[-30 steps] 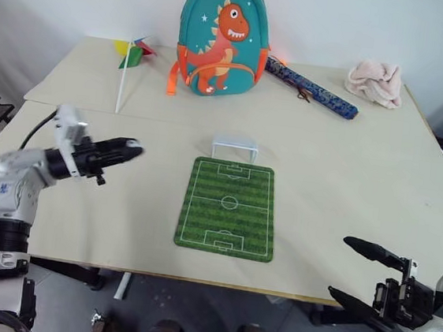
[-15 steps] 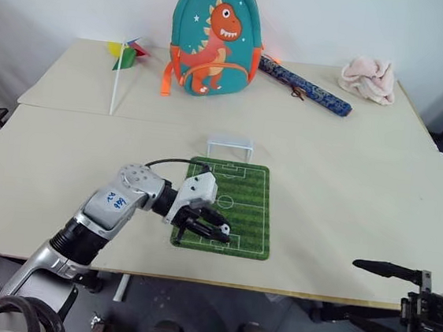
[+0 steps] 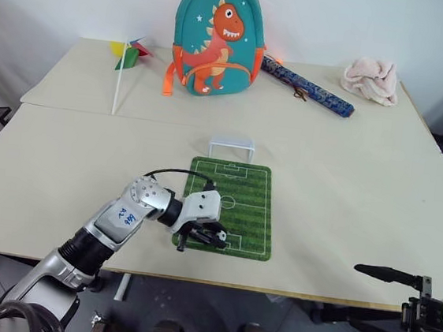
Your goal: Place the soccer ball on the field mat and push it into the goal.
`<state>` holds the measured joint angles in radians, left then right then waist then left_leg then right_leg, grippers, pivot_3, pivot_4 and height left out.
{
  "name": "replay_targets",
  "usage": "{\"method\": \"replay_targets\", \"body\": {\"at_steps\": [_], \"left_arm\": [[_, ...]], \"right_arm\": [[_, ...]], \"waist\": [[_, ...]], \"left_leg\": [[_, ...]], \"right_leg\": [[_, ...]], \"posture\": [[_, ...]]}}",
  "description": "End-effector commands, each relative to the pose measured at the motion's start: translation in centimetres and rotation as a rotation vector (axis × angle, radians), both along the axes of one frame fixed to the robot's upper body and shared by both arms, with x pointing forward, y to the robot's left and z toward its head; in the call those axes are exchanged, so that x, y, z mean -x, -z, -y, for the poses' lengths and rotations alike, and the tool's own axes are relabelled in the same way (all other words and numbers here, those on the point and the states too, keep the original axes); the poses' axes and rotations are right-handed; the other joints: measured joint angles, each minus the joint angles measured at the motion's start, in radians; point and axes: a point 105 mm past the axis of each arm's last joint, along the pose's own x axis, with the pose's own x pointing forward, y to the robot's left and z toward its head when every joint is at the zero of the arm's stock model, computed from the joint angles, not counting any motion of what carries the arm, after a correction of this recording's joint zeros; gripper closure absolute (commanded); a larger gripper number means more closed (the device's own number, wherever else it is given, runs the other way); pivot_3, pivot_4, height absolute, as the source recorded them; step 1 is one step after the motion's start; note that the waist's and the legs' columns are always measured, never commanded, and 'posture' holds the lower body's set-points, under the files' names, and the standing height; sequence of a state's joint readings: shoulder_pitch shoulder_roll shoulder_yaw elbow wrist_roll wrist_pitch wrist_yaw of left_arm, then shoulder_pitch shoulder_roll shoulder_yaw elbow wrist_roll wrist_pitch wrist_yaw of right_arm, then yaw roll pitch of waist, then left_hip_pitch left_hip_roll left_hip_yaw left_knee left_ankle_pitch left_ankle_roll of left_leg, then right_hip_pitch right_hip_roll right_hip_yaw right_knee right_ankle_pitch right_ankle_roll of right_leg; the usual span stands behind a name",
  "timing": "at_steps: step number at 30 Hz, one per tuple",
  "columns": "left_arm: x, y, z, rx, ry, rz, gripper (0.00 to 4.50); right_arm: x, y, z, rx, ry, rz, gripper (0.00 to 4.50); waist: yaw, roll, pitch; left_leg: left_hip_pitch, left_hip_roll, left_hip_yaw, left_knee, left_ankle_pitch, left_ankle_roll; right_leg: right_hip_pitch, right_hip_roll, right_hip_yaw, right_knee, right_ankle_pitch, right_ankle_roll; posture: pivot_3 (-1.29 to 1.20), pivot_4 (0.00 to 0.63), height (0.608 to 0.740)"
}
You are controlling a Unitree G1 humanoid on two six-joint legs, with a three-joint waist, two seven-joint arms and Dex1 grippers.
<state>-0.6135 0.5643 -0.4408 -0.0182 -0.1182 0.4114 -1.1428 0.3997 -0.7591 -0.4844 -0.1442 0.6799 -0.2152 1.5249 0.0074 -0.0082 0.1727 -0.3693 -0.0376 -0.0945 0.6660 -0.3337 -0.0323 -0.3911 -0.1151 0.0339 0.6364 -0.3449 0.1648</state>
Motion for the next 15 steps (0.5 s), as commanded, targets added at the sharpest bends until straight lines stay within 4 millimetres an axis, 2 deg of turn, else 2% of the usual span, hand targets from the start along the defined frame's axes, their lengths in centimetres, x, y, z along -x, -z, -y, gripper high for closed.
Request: {"method": "replay_targets", "body": {"at_steps": [1,3,10,15], "left_arm": [[0.4,0.1,0.0,-0.004,0.031,-0.003,3.63],[0.4,0.1,0.0,0.006,0.028,-0.01,2.92],[0.0,-0.7,0.6,0.063,0.026,0.031,0.97],[0.4,-1.4,0.4,0.091,0.059,0.042,0.97]], "right_arm": [[0.2,-0.5,-0.3,-0.004,-0.007,0.021,0.0],[0.2,-0.5,-0.4,-0.008,-0.003,0.021,0.0],[0.2,-0.4,-0.5,-0.018,0.002,0.01,0.0],[0.3,-0.2,-0.7,-0.029,-0.003,-0.017,0.0]], "waist": [[0.001,0.0,0.0],[0.001,0.0,0.0],[0.009,0.0,0.0],[0.013,0.0,0.0]], "left_leg": [[0.0,0.0,0.0,0.0,0.0,0.0],[0.0,0.0,0.0,0.0,0.0,0.0],[0.0,0.0,0.0,0.0,0.0,0.0],[0.0,0.0,0.0,0.0,0.0,0.0]], "right_leg": [[0.0,0.0,0.0,0.0,0.0,0.0],[0.0,0.0,0.0,0.0,0.0,0.0],[0.0,0.0,0.0,0.0,0.0,0.0],[0.0,0.0,0.0,0.0,0.0,0.0]], "posture": [[0.0,0.15,0.74],[0.0,0.15,0.74],[0.0,0.15,0.74],[0.0,0.15,0.74]]}}
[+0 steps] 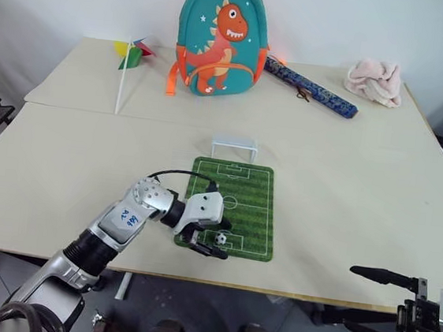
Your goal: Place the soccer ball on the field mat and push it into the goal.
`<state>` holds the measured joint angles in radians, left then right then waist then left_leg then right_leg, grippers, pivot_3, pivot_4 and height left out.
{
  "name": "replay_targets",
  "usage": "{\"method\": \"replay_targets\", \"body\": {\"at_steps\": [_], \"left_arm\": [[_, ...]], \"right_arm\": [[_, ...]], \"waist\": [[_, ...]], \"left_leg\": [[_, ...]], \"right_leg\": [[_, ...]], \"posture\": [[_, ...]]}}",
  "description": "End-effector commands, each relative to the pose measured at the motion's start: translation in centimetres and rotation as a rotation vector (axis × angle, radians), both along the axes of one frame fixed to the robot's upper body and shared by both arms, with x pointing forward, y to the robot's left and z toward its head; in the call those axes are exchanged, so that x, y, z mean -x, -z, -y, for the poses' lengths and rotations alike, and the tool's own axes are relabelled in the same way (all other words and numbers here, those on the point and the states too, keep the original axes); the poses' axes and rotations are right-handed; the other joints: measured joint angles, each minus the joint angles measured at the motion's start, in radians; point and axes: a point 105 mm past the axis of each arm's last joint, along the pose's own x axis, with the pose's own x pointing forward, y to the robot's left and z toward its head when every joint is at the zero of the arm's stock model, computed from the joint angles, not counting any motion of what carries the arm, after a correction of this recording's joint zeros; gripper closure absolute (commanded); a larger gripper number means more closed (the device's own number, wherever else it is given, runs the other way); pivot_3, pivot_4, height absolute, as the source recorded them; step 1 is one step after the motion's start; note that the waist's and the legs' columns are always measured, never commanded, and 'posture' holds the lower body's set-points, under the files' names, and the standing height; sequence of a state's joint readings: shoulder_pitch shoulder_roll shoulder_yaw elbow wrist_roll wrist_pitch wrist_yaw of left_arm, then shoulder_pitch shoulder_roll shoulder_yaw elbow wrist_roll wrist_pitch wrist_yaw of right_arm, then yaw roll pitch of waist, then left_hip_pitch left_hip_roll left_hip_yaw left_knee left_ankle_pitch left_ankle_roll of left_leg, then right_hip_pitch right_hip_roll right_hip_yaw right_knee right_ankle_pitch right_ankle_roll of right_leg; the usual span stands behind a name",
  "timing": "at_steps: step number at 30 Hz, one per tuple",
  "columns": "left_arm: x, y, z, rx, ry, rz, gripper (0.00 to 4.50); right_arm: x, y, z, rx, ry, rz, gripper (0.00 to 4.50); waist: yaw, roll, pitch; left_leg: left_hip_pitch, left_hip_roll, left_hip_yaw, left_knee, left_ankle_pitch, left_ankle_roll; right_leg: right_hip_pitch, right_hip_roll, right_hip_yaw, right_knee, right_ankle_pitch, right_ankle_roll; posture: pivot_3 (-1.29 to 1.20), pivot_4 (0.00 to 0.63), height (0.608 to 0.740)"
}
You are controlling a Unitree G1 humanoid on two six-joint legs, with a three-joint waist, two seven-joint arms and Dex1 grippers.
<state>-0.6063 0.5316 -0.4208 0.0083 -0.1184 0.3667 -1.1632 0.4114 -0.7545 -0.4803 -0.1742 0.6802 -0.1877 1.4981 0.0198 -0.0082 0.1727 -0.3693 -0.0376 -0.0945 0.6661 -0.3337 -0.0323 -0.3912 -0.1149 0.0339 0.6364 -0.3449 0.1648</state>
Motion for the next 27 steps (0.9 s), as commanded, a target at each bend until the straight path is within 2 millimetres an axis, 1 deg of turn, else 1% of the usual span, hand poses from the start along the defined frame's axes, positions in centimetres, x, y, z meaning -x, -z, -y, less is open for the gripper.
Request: {"method": "replay_targets", "body": {"at_steps": [1,3,4,6,9,12,14,16,17,19,20,22,24,27], "left_arm": [[0.3,-1.7,-0.1,0.072,0.025,0.051,0.97],[0.1,-2.6,0.0,0.121,0.025,0.068,0.97],[0.1,-3.5,-0.1,0.178,0.024,0.071,0.97],[0.7,-5.1,-0.5,0.265,0.063,0.054,0.97],[1.6,-6.7,-1.4,0.327,0.091,-0.008,0.97],[0.8,-8.0,-3.5,0.33,0.042,0.05,0.97],[0.6,-8.0,-6.4,0.296,-0.001,0.071,0.97],[1.1,-7.4,-8.6,0.268,-0.023,0.083,1.35],[1.8,-6.9,-9.3,0.26,-0.015,0.063,1.53],[2.9,-5.7,-10.4,0.247,-0.017,0.025,2.13],[3.3,-4.8,-10.5,0.246,-0.025,0.016,2.42],[4.6,-3.3,-10.0,0.24,0.002,-0.011,3.01],[5.1,-2.5,-9.0,0.244,0.019,0.0,3.56],[4.8,-1.6,-6.5,0.264,0.01,0.026,4.32]], "right_arm": [[0.3,-0.2,-0.4,-0.02,-0.013,-0.01,0.0],[0.3,0.0,-0.4,-0.023,-0.012,-0.022,0.0],[0.4,0.1,-0.4,-0.025,-0.01,-0.032,0.0],[0.5,0.4,-0.3,-0.029,-0.007,-0.056,0.0],[0.7,0.8,-0.1,-0.026,-0.006,-0.082,0.0],[0.6,1.0,0.2,-0.022,0.003,-0.087,0.0],[-0.1,0.5,0.2,-0.048,0.024,-0.039,0.0],[-0.8,-0.1,0.1,-0.079,0.042,0.012,0.0],[-1.0,-0.2,0.0,-0.09,0.047,0.027,0.0],[-1.3,-0.3,-0.1,-0.095,0.047,0.049,0.0],[-1.5,-0.3,-0.2,-0.099,0.048,0.056,0.0],[-1.8,-0.1,-0.5,-0.104,0.041,0.056,0.0],[-1.9,-0.1,-0.8,-0.112,0.028,0.055,0.0],[-2.2,-0.2,-1.2,-0.112,0.001,0.047,0.0]], "waist": [[0.001,0.0,0.0],[0.003,0.0,0.0],[0.004,0.0,0.0],[0.004,0.0,0.0],[0.002,0.0,0.0],[0.0,0.0,0.0],[-0.005,0.0,0.0],[-0.016,0.001,0.0],[-0.021,0.001,0.0],[-0.021,0.002,0.0],[-0.021,0.002,0.0],[-0.019,0.002,0.0],[-0.009,0.002,0.0],[0.004,0.002,0.0]], "left_leg": [[0.0,0.0,0.0,0.0,0.0,0.0],[0.0,0.0,0.0,0.0,0.0,0.0],[0.0,0.0,0.0,0.0,0.0,0.0],[0.0,0.0,0.0,0.0,0.0,0.0],[0.0,0.0,0.0,0.0,0.0,0.0],[0.0,0.0,0.0,0.0,0.0,0.0],[0.001,0.0,0.0,0.0,0.0,0.0],[0.001,0.001,0.0,-0.001,0.0,-0.001],[0.001,0.001,0.0,-0.001,0.0,-0.001],[0.001,0.001,0.0,-0.001,0.0,-0.001],[0.001,0.001,0.0,-0.001,0.0,-0.001],[0.001,0.001,-0.001,-0.001,0.0,0.0],[0.001,0.003,-0.002,-0.001,0.0,0.0],[0.0,0.003,-0.002,0.0,0.0,0.0]], "right_leg": [[0.0,0.0,0.0,0.0,0.0,0.0],[0.0,0.0,0.0,0.0,0.0,0.0],[0.0,0.0,0.0,0.0,0.0,0.0],[0.0,0.0,0.0,0.0,0.0,0.0],[0.0,0.0,0.0,0.0,0.0,0.0],[0.0,0.0,0.0,0.0,0.0,0.0],[0.0,0.0,0.0,0.0,0.0,0.0],[0.0,0.001,0.0,0.0,0.0,0.0],[0.0,0.0,0.0,0.0,0.0,0.0],[0.0,0.0,0.0,0.0,0.0,0.0],[0.0,0.0,0.0,0.0,0.0,0.0],[0.0,-0.001,0.0,0.0,0.0,0.0],[0.001,-0.001,-0.001,-0.001,0.0,0.0],[0.001,-0.001,0.0,-0.001,0.0,0.0]], "posture": [[0.0,0.15,0.74],[0.0,0.15,0.74],[0.0,0.15,0.74],[0.0,0.15,0.74],[0.0,0.15,0.74],[0.0,0.15,0.74],[0.0,0.15,0.74],[0.0,0.15,0.74],[0.0,0.15,0.74],[0.0,0.15,0.74],[0.0,0.15,0.74],[0.0,0.15,0.74],[0.0,0.15,0.74],[0.0,0.15,0.74]]}}
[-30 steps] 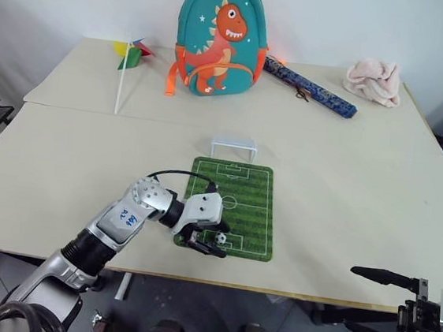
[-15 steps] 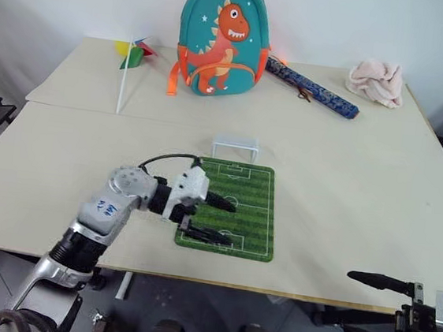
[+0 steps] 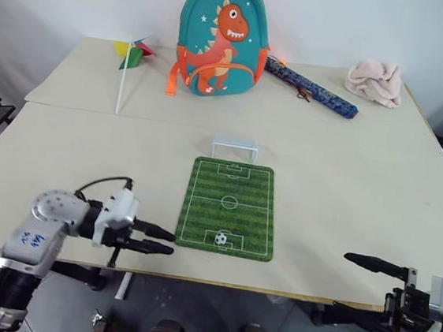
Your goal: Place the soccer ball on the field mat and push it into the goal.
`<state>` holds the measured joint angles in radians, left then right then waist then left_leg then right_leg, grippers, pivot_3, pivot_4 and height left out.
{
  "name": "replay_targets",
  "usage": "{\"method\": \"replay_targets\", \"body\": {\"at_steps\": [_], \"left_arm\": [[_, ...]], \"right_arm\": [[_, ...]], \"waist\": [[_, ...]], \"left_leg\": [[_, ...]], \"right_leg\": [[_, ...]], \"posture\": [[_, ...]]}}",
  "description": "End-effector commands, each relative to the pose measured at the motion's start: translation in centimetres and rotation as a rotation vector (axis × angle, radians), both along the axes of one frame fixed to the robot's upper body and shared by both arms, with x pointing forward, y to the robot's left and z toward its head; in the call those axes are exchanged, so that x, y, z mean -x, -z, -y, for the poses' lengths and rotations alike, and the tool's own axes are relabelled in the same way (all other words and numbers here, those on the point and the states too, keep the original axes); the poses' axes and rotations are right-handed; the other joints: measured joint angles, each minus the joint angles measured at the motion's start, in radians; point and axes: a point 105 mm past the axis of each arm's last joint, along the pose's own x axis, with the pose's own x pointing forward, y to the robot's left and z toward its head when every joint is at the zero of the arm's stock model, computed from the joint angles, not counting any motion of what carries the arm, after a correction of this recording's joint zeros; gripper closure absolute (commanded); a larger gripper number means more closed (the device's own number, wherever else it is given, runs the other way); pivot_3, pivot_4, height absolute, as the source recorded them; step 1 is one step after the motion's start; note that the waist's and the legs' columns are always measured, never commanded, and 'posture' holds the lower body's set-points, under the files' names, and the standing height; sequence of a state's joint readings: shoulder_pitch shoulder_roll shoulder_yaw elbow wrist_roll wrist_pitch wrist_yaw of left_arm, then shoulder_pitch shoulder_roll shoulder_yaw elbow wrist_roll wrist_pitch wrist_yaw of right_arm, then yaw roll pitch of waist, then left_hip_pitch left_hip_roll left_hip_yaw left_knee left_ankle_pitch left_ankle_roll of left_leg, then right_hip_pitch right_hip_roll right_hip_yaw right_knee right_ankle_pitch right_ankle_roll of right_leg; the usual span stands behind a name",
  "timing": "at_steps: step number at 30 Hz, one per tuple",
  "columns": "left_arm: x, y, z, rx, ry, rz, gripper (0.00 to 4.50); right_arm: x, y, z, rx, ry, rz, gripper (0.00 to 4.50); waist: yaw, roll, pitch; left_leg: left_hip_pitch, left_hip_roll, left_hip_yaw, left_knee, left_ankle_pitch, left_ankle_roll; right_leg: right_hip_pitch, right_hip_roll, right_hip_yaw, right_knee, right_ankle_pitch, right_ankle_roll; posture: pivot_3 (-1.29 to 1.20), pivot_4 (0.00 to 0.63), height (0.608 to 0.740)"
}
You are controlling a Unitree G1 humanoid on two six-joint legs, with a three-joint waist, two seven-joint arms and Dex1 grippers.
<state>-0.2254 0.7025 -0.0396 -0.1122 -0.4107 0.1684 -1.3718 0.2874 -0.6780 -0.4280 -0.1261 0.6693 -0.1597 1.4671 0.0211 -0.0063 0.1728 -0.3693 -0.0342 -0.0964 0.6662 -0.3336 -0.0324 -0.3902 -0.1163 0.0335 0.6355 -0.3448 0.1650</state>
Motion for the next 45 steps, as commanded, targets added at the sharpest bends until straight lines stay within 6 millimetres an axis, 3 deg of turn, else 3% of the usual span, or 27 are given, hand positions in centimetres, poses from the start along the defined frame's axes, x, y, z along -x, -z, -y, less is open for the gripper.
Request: {"method": "replay_targets", "body": {"at_steps": [1,6,13,18,24,28,31,33,35,37,39,45], "left_arm": [[-0.2,0.0,2.5,-0.002,0.003,0.082,4.46],[0.1,1.3,6.0,-0.004,0.022,0.019,4.46],[0.5,2.9,9.5,-0.012,0.028,0.001,4.46],[0.2,2.9,9.6,-0.03,-0.003,0.013,4.46],[-2.4,2.9,9.5,-0.031,-0.13,0.029,4.46],[-4.1,1.8,9.5,-0.004,-0.17,0.031,4.46],[-6.9,1.7,8.7,-0.046,-0.275,0.125,4.46],[-8.8,0.3,8.7,0.013,-0.347,0.213,4.46],[-10.0,-2.4,9.0,0.174,-0.393,0.258,4.46],[-9.1,-4.4,9.3,0.31,-0.33,0.242,4.46],[-7.1,-5.0,8.7,0.358,-0.223,0.21,4.46],[-2.0,-1.9,1.4,0.169,-0.12,0.131,4.46]], "right_arm": [[-0.1,-0.3,-0.3,-0.004,-0.026,0.005,0.0],[-0.4,0.0,-0.4,0.017,-0.057,-0.013,0.0],[-0.5,0.1,-0.8,0.008,-0.059,-0.013,0.0],[-0.2,0.0,-0.8,0.006,-0.045,-0.014,0.0],[-0.1,0.0,-0.9,-0.001,-0.03,-0.008,0.0],[0.0,0.1,-1.2,-0.014,-0.019,-0.009,0.0],[0.0,0.0,-1.3,-0.028,0.0,-0.001,0.0],[-0.1,-0.1,-1.5,-0.038,0.01,0.007,0.0],[-0.1,-0.2,-1.8,-0.052,0.019,0.014,0.0],[-0.2,-0.3,-2.1,-0.076,0.033,0.027,0.0],[-0.6,-0.7,-2.4,-0.12,0.058,0.043,0.0],[-2.5,-2.6,-2.9,-0.25,0.109,0.104,0.0]], "waist": [[0.003,0.0,0.0],[0.002,0.0,0.0],[0.002,0.001,-0.001],[0.002,0.001,-0.001],[0.003,0.001,-0.001],[0.003,0.001,0.0],[0.003,0.001,0.0],[0.003,0.001,0.0],[0.004,0.0,0.0],[0.004,-0.001,0.0],[-0.002,-0.001,0.0],[-0.032,0.002,0.0]], "left_leg": [[0.0,-0.001,0.0,0.0,0.0,0.0],[0.0,-0.003,0.001,-0.001,0.0,0.0],[0.001,-0.003,0.001,-0.001,0.0,0.0],[0.001,-0.003,0.001,0.0,0.0,0.0],[0.001,-0.004,0.001,0.0,0.0,0.0],[0.0,-0.004,0.001,0.0,0.0,0.0],[0.001,-0.004,0.001,0.0,0.0,0.0],[0.001,-0.004,0.001,0.0,0.0,0.0],[0.0,-0.004,0.001,0.0,0.0,0.0],[0.0,-0.004,0.001,0.0,0.0,0.0],[0.0,-0.004,0.001,0.0,0.0,-0.001],[0.002,-0.002,0.0,-0.003,0.001,-0.003]], "right_leg": [[0.0,0.0,0.0,0.0,0.0,0.0],[-0.001,0.001,0.0,0.0,0.0,0.0],[-0.001,0.001,0.0,0.001,0.0,0.0],[0.0,0.002,0.0,0.001,0.0,0.0],[0.0,0.001,0.0,0.0,0.0,0.0],[0.0,0.001,0.0,0.0,0.0,0.0],[0.0,0.001,0.0,0.0,0.0,0.0],[-0.001,0.001,0.0,0.0,0.0,0.0],[-0.001,0.001,0.0,0.0,0.0,0.0],[-0.001,0.001,0.0,0.0,0.0,0.001],[-0.001,0.001,-0.001,0.0,0.0,0.001],[-0.002,0.002,0.001,0.001,0.0,-0.001]], "posture": [[0.0,0.15,0.74],[0.0,0.15,0.74],[0.0,0.15,0.74],[0.0,0.15,0.74],[0.0,0.15,0.74],[0.0,0.15,0.74],[0.0,0.15,0.74],[0.0,0.15,0.74],[0.0,0.15,0.74],[0.0,0.15,0.74],[0.0,0.15,0.74],[0.0,0.15,0.74]]}}
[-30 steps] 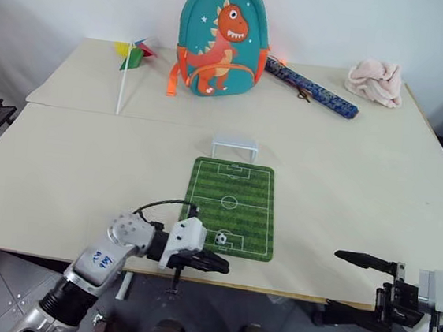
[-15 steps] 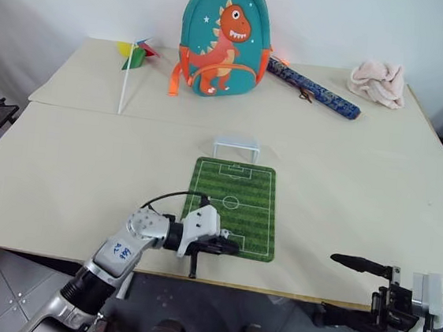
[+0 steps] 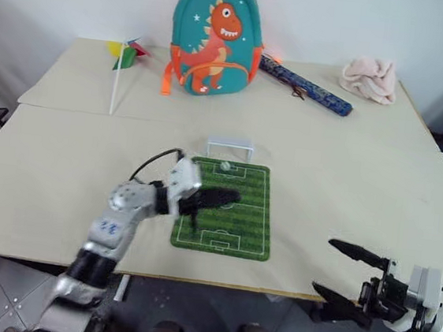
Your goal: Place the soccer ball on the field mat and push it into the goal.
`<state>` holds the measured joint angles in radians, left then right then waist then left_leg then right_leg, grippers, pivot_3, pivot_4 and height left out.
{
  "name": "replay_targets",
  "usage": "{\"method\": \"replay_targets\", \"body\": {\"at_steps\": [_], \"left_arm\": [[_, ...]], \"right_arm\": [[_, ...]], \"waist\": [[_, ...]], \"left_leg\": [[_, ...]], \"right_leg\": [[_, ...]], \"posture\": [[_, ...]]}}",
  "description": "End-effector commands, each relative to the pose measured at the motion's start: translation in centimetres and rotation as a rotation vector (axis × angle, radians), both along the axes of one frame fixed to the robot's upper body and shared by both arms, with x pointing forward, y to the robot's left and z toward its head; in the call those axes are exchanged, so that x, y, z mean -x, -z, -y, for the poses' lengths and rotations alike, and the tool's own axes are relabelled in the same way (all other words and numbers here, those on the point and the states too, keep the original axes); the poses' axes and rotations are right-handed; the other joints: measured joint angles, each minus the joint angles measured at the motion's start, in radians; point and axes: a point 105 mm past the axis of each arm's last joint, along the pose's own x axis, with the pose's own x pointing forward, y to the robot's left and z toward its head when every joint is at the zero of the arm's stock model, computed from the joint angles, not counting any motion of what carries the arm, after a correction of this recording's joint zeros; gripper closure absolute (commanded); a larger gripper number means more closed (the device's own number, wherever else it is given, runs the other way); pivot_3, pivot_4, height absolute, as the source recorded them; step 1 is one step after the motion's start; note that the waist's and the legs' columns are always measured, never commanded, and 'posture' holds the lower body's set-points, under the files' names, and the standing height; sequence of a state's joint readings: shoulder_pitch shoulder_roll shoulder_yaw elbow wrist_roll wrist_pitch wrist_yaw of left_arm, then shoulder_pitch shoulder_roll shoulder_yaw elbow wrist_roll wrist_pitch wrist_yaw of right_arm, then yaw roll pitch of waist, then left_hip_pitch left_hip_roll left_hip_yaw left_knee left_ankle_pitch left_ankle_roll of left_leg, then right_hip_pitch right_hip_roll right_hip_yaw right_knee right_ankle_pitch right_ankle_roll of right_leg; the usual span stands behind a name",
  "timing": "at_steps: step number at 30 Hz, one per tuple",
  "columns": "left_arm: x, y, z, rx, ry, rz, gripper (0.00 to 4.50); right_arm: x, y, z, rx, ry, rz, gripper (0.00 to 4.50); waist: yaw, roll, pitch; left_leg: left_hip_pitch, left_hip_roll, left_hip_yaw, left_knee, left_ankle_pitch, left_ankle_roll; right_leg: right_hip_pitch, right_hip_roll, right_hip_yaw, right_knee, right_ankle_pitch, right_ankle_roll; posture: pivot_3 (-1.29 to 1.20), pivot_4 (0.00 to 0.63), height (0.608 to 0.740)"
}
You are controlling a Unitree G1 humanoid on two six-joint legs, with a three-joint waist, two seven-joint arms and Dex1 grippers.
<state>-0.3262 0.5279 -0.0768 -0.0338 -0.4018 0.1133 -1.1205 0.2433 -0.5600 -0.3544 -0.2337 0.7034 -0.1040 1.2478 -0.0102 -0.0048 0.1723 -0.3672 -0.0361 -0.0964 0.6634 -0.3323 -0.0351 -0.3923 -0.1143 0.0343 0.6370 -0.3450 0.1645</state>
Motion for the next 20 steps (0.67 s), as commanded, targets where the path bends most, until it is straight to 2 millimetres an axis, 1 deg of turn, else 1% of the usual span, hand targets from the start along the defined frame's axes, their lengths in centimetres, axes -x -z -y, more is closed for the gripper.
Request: {"method": "replay_targets", "body": {"at_steps": [1,3,5,10,12,15,20], "left_arm": [[2.3,0.0,-3.2,-0.05,0.024,-0.006,4.46],[2.8,0.3,-5.4,-0.055,-0.06,-0.027,4.46],[3.3,0.6,-6.5,-0.067,-0.109,-0.032,4.46],[3.6,1.0,-8.9,-0.041,-0.24,-0.068,4.46],[3.0,0.9,-10.1,-0.045,-0.313,-0.051,4.46],[1.4,0.0,-11.7,-0.025,-0.439,-0.018,4.46],[0.8,-0.7,-13.3,-0.013,-0.508,0.024,4.46]], "right_arm": [[-0.9,-1.5,-0.2,-0.049,0.021,0.057,0.0],[-2.3,-1.7,0.4,-0.042,0.095,0.089,0.0],[-3.0,-1.8,0.9,-0.044,0.149,0.103,0.0],[-3.3,-1.4,1.2,-0.029,0.157,0.09,0.0],[-3.3,-1.2,1.3,-0.02,0.154,0.083,0.0],[-3.4,-1.1,1.5,-0.005,0.153,0.073,0.0],[-3.2,-0.9,1.6,0.051,0.109,0.049,0.0]], "waist": [[-0.001,0.0,0.0],[0.008,0.0,0.0],[0.015,0.0,0.0],[0.03,0.0,0.0],[0.03,0.0,0.0],[0.029,0.0,0.0],[0.026,0.0,0.0]], "left_leg": [[0.0,0.0,0.0,0.001,0.0,0.0],[0.0,0.001,-0.002,0.001,0.0,0.0],[0.0,0.002,-0.002,0.001,0.0,0.001],[-0.002,0.002,-0.003,-0.001,0.0,0.002],[-0.002,0.0,-0.003,-0.001,-0.001,0.002],[-0.001,-0.001,-0.002,-0.001,0.0,0.002],[-0.001,-0.001,-0.002,-0.001,0.0,0.002]], "right_leg": [[0.0,0.0,0.0,0.0,0.0,0.0],[0.001,-0.001,0.0,0.0,0.0,0.0],[0.001,-0.002,0.0,-0.001,0.001,0.0],[0.0,-0.002,-0.001,-0.002,0.001,0.0],[0.0,-0.002,-0.001,-0.003,0.001,0.0],[0.001,-0.001,-0.001,-0.003,0.001,0.0],[0.0,-0.001,-0.001,-0.002,0.001,0.0]], "posture": [[0.0,0.15,0.74],[0.0,0.15,0.74],[0.0,0.15,0.74],[0.0,0.15,0.74],[0.0,0.15,0.74],[0.0,0.15,0.74],[0.0,0.15,0.74]]}}
